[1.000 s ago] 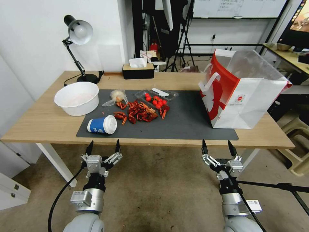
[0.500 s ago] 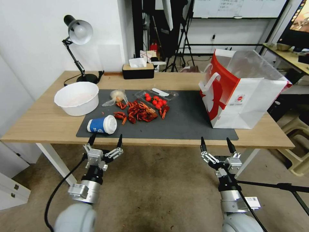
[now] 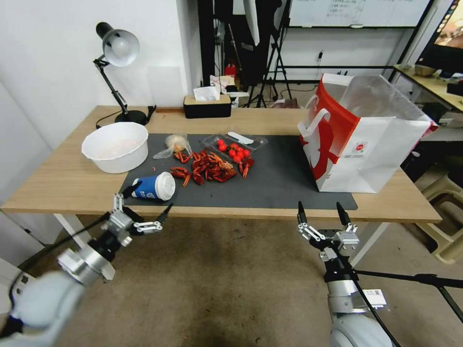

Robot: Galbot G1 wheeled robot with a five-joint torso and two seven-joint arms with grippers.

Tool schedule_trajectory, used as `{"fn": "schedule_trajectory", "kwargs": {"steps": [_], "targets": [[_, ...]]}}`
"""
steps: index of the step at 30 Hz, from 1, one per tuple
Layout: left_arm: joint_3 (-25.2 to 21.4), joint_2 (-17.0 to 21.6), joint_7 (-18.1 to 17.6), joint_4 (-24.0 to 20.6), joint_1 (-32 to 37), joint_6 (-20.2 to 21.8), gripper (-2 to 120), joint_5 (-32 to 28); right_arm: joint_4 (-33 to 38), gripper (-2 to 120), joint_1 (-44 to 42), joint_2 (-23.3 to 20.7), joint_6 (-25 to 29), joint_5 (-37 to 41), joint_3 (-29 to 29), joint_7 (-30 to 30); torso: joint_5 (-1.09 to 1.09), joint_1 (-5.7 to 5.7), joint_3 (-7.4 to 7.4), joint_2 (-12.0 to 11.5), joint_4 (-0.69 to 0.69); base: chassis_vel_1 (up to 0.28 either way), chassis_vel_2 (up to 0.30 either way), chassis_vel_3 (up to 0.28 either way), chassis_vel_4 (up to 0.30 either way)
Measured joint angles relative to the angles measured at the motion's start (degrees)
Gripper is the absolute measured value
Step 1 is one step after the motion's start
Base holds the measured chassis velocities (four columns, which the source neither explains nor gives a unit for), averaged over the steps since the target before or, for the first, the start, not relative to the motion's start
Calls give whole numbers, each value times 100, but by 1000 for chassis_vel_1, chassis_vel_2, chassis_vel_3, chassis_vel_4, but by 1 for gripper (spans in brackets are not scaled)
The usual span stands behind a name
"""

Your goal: Pick up the trash from the table and place it into the takeout bag.

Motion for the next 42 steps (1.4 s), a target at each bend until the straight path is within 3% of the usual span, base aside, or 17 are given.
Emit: {"fn": "schedule_trajectory", "kwargs": {"steps": [2, 3, 4, 5, 6, 10, 15, 22, 42], "targets": [[120, 670, 392, 553, -396, -43, 100, -175, 2, 100, 39, 23, -43, -19, -6, -2, -2, 0, 1, 0, -2, 0, 0, 0, 0], [120, 670, 392, 553, -396, -43, 100, -175, 2, 100, 39, 23, -43, -19, -6, -2, -2, 0, 1, 0, -2, 0, 0, 0, 0], [147, 903, 521, 695, -481, -10, 100, -265, -2, 100, 88, 25, -73, -21, -22, -3, 0, 0, 0, 0, -2, 0, 0, 0, 0], [266, 1485, 962, 1045, -752, 126, 100, -383, -17, 100, 154, 44, -130, -23, -40, -5, 0, 0, 0, 0, 2, 0, 0, 0, 0], [375, 1804, 1140, 1201, -916, 242, 100, -480, -22, 100, 165, 62, -144, -28, -39, -5, 1, 0, 1, 0, -1, 0, 0, 0, 0], [560, 2198, 1317, 1324, -1097, 429, 100, -555, -53, 100, 236, 93, -167, -37, -59, -8, 2, 0, 0, 0, 0, 0, 0, 0, 0], [882, 2366, 1378, 1434, -1336, 509, 100, -612, -85, 100, 279, 119, -179, -64, -94, -20, 1, 0, 0, 0, 2, 0, 0, 0, 0], [2005, 2392, 1399, 1704, -2488, 384, 100, -729, -87, 100, 287, 132, -216, -82, -79, -22, 2, 1, 0, 0, -2, 0, 0, 0, 0], [3434, 2203, 1671, 2158, -3769, 372, 98, -716, -33, 100, 248, 166, -255, -106, 61, 24, 2, 1, -1, 0, 1, 0, 0, 0, 0]]}}
